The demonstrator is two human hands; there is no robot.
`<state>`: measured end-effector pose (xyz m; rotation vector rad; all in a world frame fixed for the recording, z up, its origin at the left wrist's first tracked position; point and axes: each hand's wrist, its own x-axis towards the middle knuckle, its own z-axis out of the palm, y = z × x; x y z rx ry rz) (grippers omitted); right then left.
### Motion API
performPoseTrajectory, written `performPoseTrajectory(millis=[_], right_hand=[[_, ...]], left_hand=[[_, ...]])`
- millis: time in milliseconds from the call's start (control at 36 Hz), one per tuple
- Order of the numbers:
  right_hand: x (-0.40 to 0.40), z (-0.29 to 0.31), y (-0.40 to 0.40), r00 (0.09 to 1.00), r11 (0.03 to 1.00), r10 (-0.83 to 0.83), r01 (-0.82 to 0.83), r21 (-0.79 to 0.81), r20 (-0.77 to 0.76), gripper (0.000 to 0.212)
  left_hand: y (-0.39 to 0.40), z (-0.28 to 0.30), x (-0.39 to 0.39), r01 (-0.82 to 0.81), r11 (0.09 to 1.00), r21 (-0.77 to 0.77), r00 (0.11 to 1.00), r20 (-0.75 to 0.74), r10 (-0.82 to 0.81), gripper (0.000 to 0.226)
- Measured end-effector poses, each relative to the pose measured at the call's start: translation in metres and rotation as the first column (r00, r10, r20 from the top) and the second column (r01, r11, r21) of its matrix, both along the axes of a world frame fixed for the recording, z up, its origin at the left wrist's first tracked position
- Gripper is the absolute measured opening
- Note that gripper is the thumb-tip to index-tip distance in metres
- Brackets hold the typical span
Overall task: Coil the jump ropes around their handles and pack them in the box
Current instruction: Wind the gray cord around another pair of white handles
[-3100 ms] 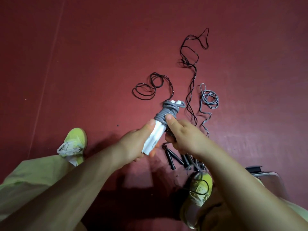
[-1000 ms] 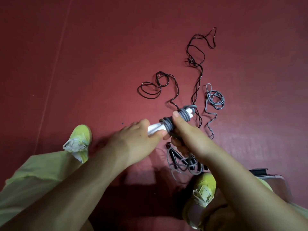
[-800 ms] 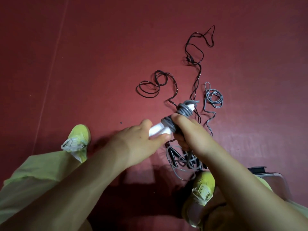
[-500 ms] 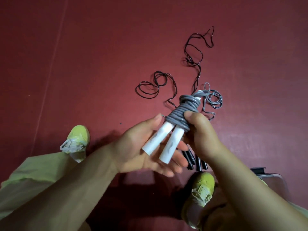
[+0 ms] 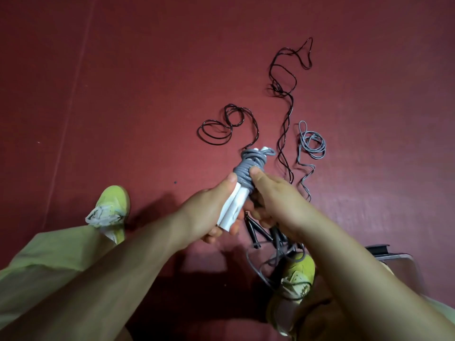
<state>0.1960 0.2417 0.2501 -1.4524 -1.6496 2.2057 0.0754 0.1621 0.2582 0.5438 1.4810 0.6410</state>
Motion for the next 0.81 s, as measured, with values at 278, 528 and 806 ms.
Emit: performPoseTrajectory(millis=[278, 528, 806], right_hand=[[0.002, -0.004, 0.001, 0.987, 0.989, 0.126, -0.132, 0.065, 0.095, 0.058], [-0.001, 0.008, 0.004, 0.997, 0.995, -0.009, 0.017, 0.098, -0.076, 0.033], [0.004, 0.006, 0.005, 0.863, 0.957, -0.237, 0.128, -0.26, -0.446, 0.052]], left_hand=[[-0.006, -0.006, -0.009, 0.237, 0.971, 0.039, 0.851, -0.49, -0.188, 0.052], [-0.006, -0.004, -0.01, 0.21, 0.957, 0.2, 0.861, -0.502, -0.084, 0.037], [-0.011, -0.007, -0.007, 0.021, 0.992, 0.124, 0.477, 0.871, -0.119, 0.081]])
